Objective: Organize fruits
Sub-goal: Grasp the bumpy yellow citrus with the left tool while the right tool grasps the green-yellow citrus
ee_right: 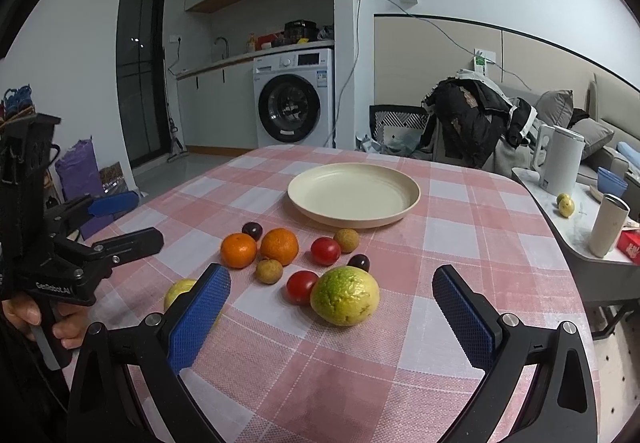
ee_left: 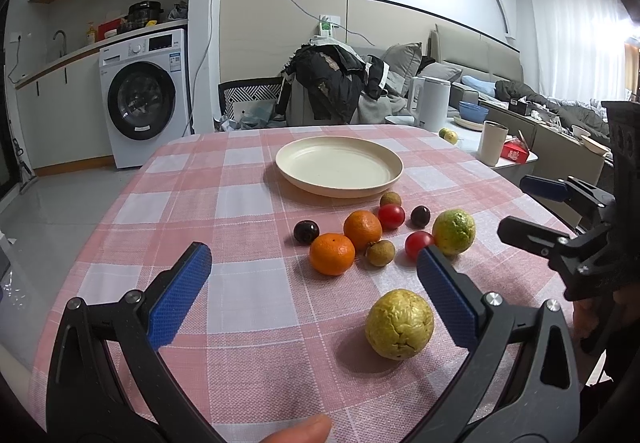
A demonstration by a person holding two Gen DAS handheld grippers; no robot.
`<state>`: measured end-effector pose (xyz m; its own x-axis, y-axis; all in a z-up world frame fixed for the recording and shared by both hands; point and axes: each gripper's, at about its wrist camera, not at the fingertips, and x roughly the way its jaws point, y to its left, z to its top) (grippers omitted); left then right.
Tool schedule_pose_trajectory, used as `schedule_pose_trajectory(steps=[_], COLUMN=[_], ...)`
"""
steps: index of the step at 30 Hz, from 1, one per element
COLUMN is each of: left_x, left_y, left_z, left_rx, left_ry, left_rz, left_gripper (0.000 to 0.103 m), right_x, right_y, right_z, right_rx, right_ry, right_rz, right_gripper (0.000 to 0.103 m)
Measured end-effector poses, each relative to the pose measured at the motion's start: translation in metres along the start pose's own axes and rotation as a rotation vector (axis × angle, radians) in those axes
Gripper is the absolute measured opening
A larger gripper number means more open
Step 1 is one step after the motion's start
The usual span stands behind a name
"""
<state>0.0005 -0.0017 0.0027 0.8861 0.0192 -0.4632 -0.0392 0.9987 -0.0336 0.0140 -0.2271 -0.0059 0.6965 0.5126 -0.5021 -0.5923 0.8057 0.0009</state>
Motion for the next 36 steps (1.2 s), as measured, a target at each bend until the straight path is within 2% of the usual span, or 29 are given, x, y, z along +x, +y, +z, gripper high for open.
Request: schedule_pose_trajectory(steps=[4, 11, 16, 20, 23, 29, 32, 35, 36], left_x=[0.006, 0.014, 0.019, 0.027, 0.033, 0.044, 0.048, 0.052, 0.053], left_y=[-0.001, 0.006, -0.003, -0.014, -0.02, -0.026, -0.031, -0.036, -0.037], left_z=[0.0, -0.001, -0.004, -0.009, -0.013, -0.019, -0.022, -0.024, -0.025], left_rx=[0.004, -0.012, 0.021, 0.068, 0.095, 0.101, 0.114, 0.125, 0.129], left_ry=[0.026, 0.066, 0.115, 0.172, 0.216, 0.284, 0.311, 0.335, 0.341], left_rz=[-0.018, -0.018, -0.067, -0.096, -0.112, -0.17, -0.195, -0.212, -0.213], left_gripper=[0.102, 0.102, 0.102, 0.095, 0.093, 0.077, 0.066, 0.048, 0.046], right_x=[0.009, 0.034, 0.053, 0.071, 0.078, 0.089, 0.092, 0.094, 0.095], right_y=[-0.006, -0.013, -0.016, -0.02, -0.023, -0.027, -0.029, -0.028, -0.029], right_z=[0.0, 0.0, 0.0, -0.002, -0.002, -0.001, -0.002, -0.003, -0.002], right_rx=[0.025, 0.034, 0.046, 0.074, 0.086, 0.125, 0.129, 0.13, 0.13], right_ry=[0.037, 0.159, 0.232, 0.306, 0.324, 0.356, 0.372, 0.378, 0.378], right_rz=[-0.013, -0.047, -0.016, 0.015, 0.021, 0.065, 0.073, 0.077, 0.078], right_gripper=[0.103, 0.103, 0.101, 0.084, 0.082, 0.071, 0.062, 0.056, 0.056])
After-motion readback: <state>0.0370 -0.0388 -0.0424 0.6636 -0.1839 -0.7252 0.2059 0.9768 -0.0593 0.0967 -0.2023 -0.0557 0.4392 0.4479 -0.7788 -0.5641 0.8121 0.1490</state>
